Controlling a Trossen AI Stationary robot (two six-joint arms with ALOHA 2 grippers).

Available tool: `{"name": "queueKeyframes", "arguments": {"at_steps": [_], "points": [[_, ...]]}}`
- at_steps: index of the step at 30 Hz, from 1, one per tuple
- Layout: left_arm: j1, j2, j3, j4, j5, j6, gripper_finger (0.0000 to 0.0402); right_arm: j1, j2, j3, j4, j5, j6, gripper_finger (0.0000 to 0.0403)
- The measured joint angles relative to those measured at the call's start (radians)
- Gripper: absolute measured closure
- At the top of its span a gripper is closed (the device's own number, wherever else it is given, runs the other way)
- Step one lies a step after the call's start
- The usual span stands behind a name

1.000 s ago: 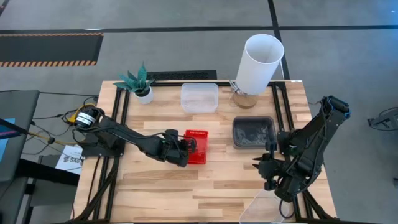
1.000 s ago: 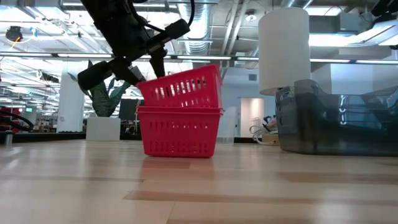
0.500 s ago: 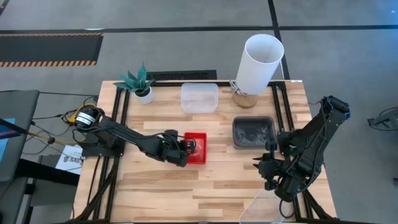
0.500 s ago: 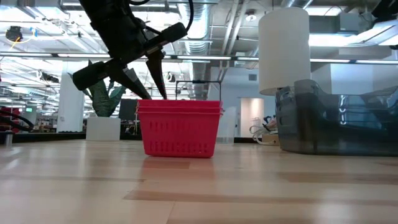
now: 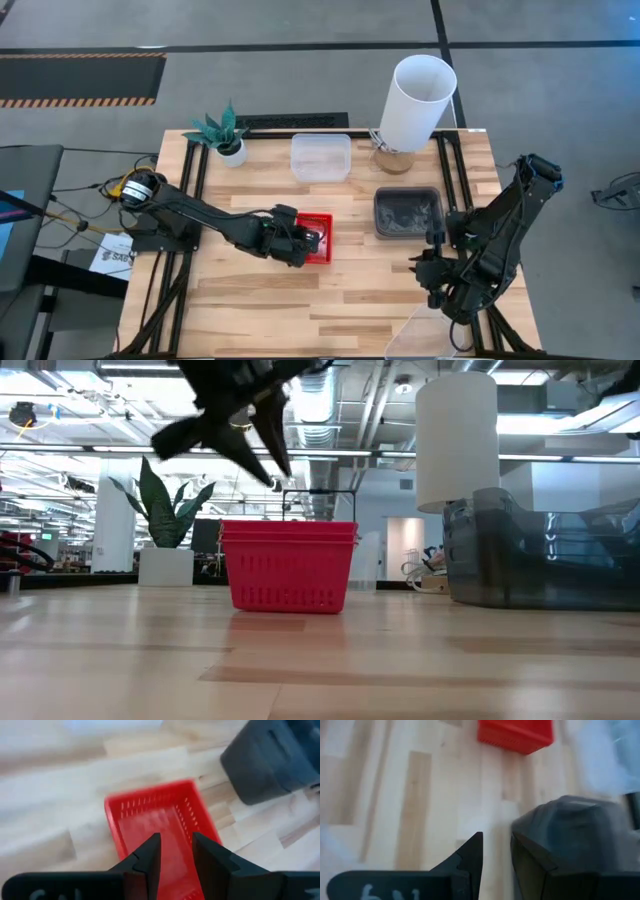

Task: Stack baskets by color
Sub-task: Stack the bottom transparent bin on top of the top transparent stacked bins

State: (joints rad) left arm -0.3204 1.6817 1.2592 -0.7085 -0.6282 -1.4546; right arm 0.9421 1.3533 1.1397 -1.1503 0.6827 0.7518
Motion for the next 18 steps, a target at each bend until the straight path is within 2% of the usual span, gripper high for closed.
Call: {"name": "queueKeyframes", "arguments": {"at_steps": [3,7,10,18], "points": [[-0.023,0.0,0.066,-0.068,-0.075,0.143,0.0305,0.0,0.0,0.0,0.059,-0.103,-0.019,0.0283],[-0.067,0.0,0.131,-0.086,-0.164,0.468,0.0305,0.0,0.0,0.0,0.177,-0.277,-0.017,0.0283],[-0.109,-0.001,0.145,-0.056,-0.188,0.673,0.0305,0.0,0.0,0.0,0.257,-0.389,0.033,0.0283],[-0.204,0.007,0.145,0.031,-0.232,0.923,0.0304,0.006,0.008,0.001,0.319,-0.529,0.238,0.0258]]}}
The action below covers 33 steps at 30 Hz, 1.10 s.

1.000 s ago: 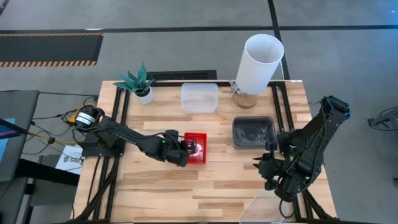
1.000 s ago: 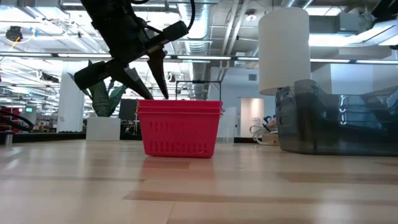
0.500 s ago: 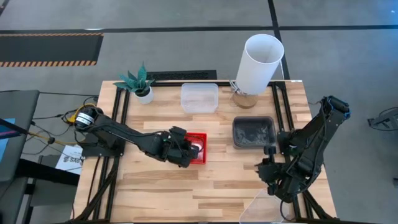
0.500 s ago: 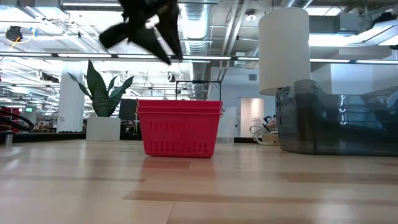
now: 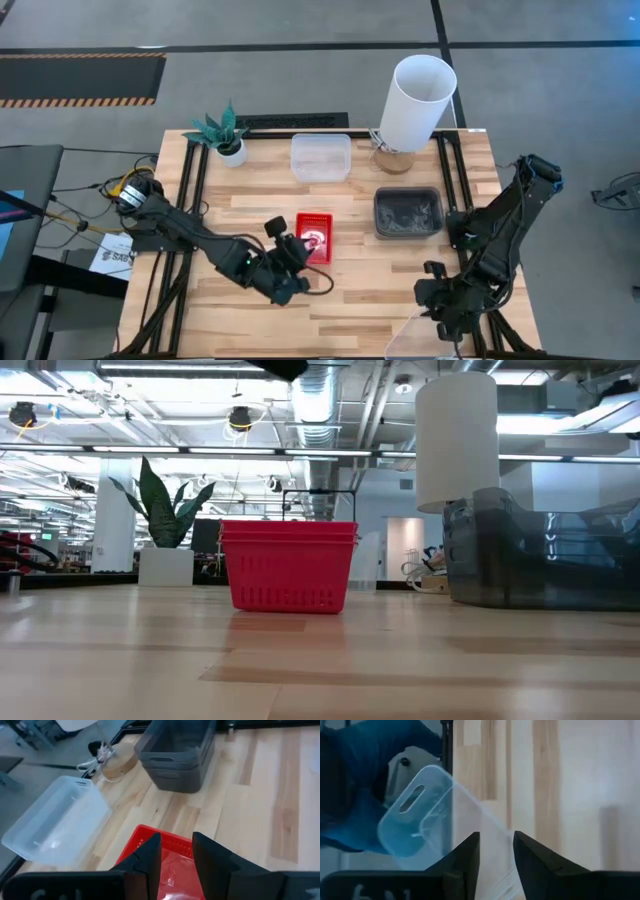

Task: Stack baskets by color
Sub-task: Stack the bottom transparent bin on top of the top transparent stacked bins

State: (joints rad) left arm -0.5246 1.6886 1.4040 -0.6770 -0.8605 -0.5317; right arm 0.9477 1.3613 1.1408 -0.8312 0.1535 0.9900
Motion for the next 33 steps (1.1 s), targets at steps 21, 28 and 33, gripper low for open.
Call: {"name": "queueKeyframes", "arguments": {"at_steps": [21,28,33], "points": [[-0.033,0.0,0.0,-0.005,0.09,-0.012,0.0111,0.097,0.053,0.0,-0.182,-0.205,0.645,0.0147],[-0.033,0.0,-0.001,-0.004,0.091,-0.012,0.0104,0.101,0.138,-0.001,-0.178,-0.245,0.659,0.0147],[-0.033,0.0,-0.001,-0.004,0.095,-0.022,0.0103,0.103,0.213,-0.001,-0.188,-0.312,0.636,0.0147]]}}
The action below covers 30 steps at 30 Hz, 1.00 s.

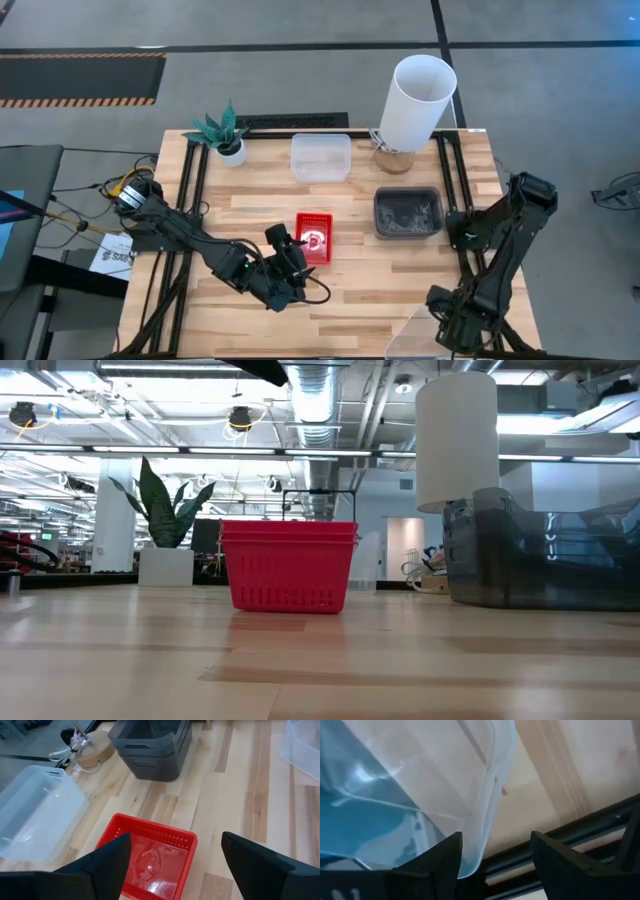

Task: Stack baskets by color
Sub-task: Stack the bottom transparent bin on top of the top transparent stacked bins

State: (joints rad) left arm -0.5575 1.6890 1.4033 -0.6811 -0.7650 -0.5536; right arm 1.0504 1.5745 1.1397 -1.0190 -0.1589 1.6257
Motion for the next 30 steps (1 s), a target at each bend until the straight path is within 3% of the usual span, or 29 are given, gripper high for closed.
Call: {"name": "queueKeyframes", "arguments": {"at_steps": [12,22,27,30], "points": [[-0.002,0.0,0.0,0.002,0.006,-0.006,0.0103,-0.032,0.127,0.0,0.025,0.002,-0.153,0.0161],[-0.033,0.0,0.0,0.003,0.019,-0.023,0.0104,-0.108,0.22,0.0,0.111,0.041,-0.323,0.0274],[-0.039,0.0,0.0,0.003,0.019,-0.026,0.0104,-0.151,0.184,0.0,0.104,0.154,-0.421,0.0376],[-0.039,0.0,0.0,0.002,0.02,-0.04,0.0104,-0.181,0.125,0.001,0.087,0.226,-0.506,0.0389]]}}
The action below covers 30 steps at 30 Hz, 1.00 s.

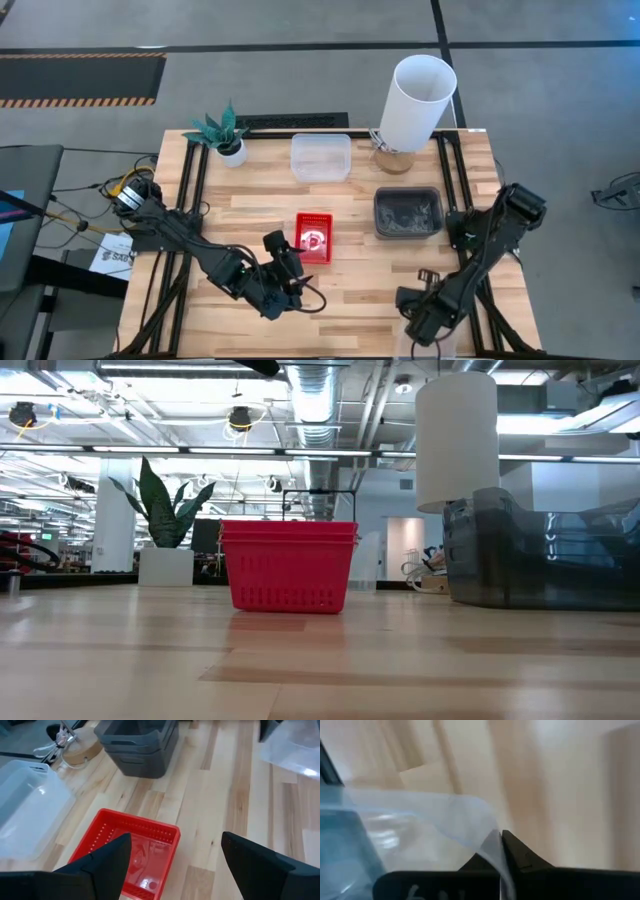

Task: Stack baskets by color
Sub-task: Stack the bottom transparent bin on top of the top transparent stacked bins

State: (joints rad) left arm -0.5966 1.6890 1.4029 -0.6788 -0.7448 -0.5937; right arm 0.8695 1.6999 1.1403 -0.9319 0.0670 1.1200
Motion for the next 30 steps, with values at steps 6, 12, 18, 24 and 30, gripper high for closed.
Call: {"name": "queueKeyframes", "arguments": {"at_steps": [6,12,18,24,30], "points": [[-0.006,0.0,0.0,0.0,0.011,-0.034,0.0104,-0.064,-0.106,0.022,-0.05,0.107,-0.229,0.0397],[-0.006,0.0,0.0,0.0,0.028,-0.091,0.0104,-0.143,-0.158,0.088,-0.095,0.117,-0.434,0.04],[-0.006,0.0,0.0,0.001,0.075,-0.133,0.0104,-0.219,-0.159,0.171,-0.121,0.047,-0.638,0.0401],[-0.006,0.0,0.0,0.005,0.113,-0.113,0.0104,-0.284,-0.143,0.258,-0.142,-0.014,-0.822,0.0402],[-0.005,0.0,0.0,0.037,0.112,-0.125,0.0104,-0.311,-0.14,0.325,-0.17,-0.02,-0.939,0.0402]]}}
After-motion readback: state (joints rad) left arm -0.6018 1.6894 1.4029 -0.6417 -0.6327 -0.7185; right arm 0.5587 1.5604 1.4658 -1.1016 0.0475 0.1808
